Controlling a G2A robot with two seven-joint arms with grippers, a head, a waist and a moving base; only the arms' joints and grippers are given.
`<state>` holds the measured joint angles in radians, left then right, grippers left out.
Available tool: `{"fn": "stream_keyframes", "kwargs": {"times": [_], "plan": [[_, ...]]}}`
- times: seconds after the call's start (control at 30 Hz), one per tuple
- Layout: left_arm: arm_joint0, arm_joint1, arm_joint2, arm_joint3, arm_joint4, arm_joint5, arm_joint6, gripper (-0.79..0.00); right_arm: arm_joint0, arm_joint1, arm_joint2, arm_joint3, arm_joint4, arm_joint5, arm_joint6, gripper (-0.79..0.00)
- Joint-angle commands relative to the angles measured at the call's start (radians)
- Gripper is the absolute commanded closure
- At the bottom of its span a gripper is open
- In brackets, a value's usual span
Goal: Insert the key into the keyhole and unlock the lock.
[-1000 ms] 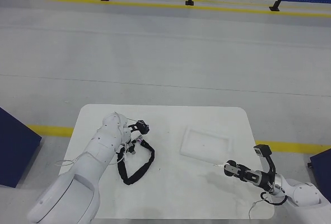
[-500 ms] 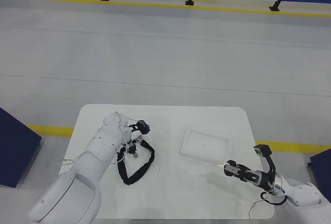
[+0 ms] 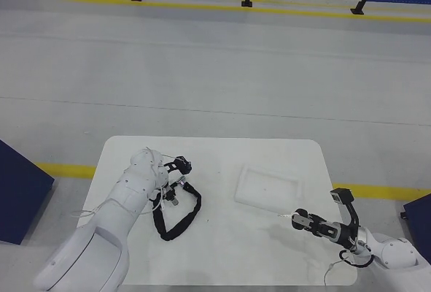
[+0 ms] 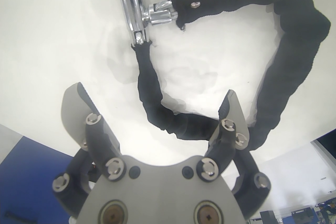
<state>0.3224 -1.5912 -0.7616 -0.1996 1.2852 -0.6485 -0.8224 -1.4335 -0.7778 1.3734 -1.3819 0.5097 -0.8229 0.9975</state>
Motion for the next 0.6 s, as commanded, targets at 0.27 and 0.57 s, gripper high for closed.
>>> {"fn": "stream_keyframes", "kwargs": {"times": [0.27,0.57], "plan": [[0.001,0.015,-0.016,0.028,-0.034,-0.029,0.009,-0.785,0.000,0.000,0.000,0.000,0.000,0.000,0.000,0.000],[0.010,0.026,-0.023,0.041,-0.056,-0.048,0.009,-0.619,0.000,0.000,0.000,0.000,0.000,0.000,0.000,0.000]]}}
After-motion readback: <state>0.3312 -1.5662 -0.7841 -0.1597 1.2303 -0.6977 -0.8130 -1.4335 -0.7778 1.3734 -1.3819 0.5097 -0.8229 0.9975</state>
